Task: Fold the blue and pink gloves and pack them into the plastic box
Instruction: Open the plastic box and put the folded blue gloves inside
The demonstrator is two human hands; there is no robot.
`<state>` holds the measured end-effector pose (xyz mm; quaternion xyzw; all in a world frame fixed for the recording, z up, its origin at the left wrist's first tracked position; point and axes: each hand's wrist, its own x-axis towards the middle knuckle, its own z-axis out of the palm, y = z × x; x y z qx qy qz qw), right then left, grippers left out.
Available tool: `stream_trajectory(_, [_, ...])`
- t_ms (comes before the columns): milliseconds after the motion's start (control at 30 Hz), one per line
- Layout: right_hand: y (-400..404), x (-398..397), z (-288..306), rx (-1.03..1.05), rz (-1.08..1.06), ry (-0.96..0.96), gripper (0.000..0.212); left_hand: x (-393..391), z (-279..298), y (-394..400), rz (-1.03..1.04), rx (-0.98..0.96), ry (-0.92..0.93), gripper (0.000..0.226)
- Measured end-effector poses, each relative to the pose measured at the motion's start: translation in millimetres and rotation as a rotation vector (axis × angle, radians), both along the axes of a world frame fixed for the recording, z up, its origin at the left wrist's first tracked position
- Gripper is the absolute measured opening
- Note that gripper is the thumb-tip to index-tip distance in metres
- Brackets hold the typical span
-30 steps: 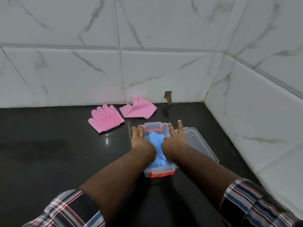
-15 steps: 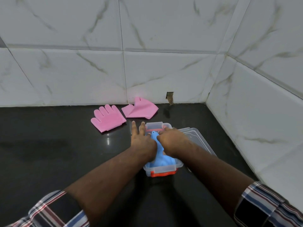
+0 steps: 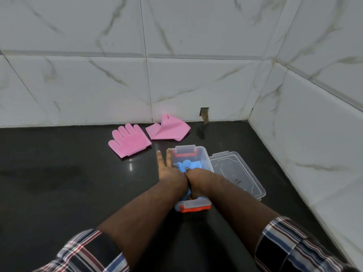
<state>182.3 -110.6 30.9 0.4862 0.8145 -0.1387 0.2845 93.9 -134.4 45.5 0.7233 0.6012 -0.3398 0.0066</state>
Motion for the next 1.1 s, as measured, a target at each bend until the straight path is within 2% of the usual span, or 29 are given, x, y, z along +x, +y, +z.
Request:
stream_trajectory(100, [-6.1, -2.2, 12.7, 0.017, 0.001, 0.059, 0.081, -1.8, -1.5, 1.0, -0.017, 0.011, -0.018, 0.095])
stream_trajectory(200, [-7.3, -5.0, 13.6, 0.005, -0.021, 0.048, 0.077, -7.4, -2.2, -0.1, -0.013, 0.016, -0.137, 0.095])
stream_trajectory(267, [-7.5, 0.1, 10.8, 0.032, -0.043, 0.052, 0.067, -15.0, -7.5, 0.5, -0.001, 0.033, -0.305, 0.094])
stream_trajectory(367, [-10.1, 18.2, 6.7, 0.215, -0.161, 0.371, 0.053, -29.8, -13.3, 0.9, 0.025, 0.118, -0.614, 0.077])
stream_trajectory(433, [-12.4, 32.5, 7.2, 0.380, -0.307, 0.560, 0.042, -36.3, -15.7, -1.3, 0.052, 0.281, -0.832, 0.065])
stream_trajectory(533, [-11.3, 51.7, 12.5, 0.568, -0.547, 0.723, 0.030, -43.5, -23.2, -1.7, 0.267, 0.449, -1.134, 0.060])
stream_trajectory(633, [-11.0, 72.7, 5.1, 0.580, -0.759, 0.729, 0.023, -45.9, -30.6, -6.9, 0.527, 0.414, -1.359, 0.057])
stream_trajectory(733, [-16.6, 94.1, -12.1, 0.513, -0.838, 0.637, 0.020, -42.8, -25.1, -14.7, 0.681, 0.310, -1.472, 0.040])
stream_trajectory(867, [-23.3, 110.3, -29.8, 0.395, -0.841, 0.546, 0.016, -35.5, -26.8, -18.0, 0.761, 0.262, -1.543, 0.031])
stream_trajectory(1033, [-23.2, 129.8, -28.0, 0.413, -0.976, 0.689, 0.011, -17.0, -25.1, -19.4, 0.873, 0.148, -1.616, 0.031])
stream_trajectory(1100, [-20.6, 140.6, -28.5, 0.400, -0.966, 0.686, 0.009, -8.0, -23.9, -18.8, 0.867, 0.129, -1.627, 0.035])
